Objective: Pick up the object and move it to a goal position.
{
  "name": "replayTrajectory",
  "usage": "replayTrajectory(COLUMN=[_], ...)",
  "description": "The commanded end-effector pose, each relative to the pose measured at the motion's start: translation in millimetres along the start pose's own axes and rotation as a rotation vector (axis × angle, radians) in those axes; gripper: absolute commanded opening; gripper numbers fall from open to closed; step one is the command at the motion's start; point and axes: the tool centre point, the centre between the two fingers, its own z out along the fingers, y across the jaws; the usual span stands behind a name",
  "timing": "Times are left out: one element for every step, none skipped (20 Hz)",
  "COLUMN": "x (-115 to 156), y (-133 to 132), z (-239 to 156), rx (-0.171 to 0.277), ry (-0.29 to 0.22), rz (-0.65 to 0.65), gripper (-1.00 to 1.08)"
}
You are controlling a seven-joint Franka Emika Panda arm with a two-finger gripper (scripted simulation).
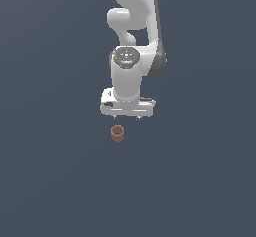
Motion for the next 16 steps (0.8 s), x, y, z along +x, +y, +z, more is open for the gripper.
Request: replayTrajectory(x=[0.0,0.1,0.6,1.3,2.2,3.3,4.6,5.5,6.1,6.5,6.6,6.5,6.4,6.3,6.4,6.6], y=[0.0,-0.1,0.1,0.1,0.2,0.2,0.3,0.3,0.3,0.3,0.3,0.4,0.2,0.4,0.5,0.8], z=[0.0,-0.3,-1.1,-2.5,-4.4,-6.8,-9.5,-11.6,-13.1,-14.0,-14.4,-14.4,-14.0,-13.5,-13.1,-12.6], rx=[0.000,0.000,-0.002,-0.003,-0.006,-0.009,-0.013,-0.016,-0.018,-0.019,-0.020,-0.020,-0.019,-0.019,-0.018,-0.018], ry=[0.000,0.000,0.001,0.003,0.006,0.009,0.012,0.014,0.016,0.017,0.017,0.017,0.017,0.017,0.017,0.017], rz=[0.000,-0.001,-0.004,-0.010,-0.017,-0.026,-0.037,-0.046,-0.052,-0.057,-0.059,-0.059,-0.057,-0.054,-0.049,-0.043], gripper=[1.00,1.00,1.00,1.00,1.00,1.00,1.00,1.00,1.00,1.00,1.00,1.00,1.00,1.00,1.00,1.00])
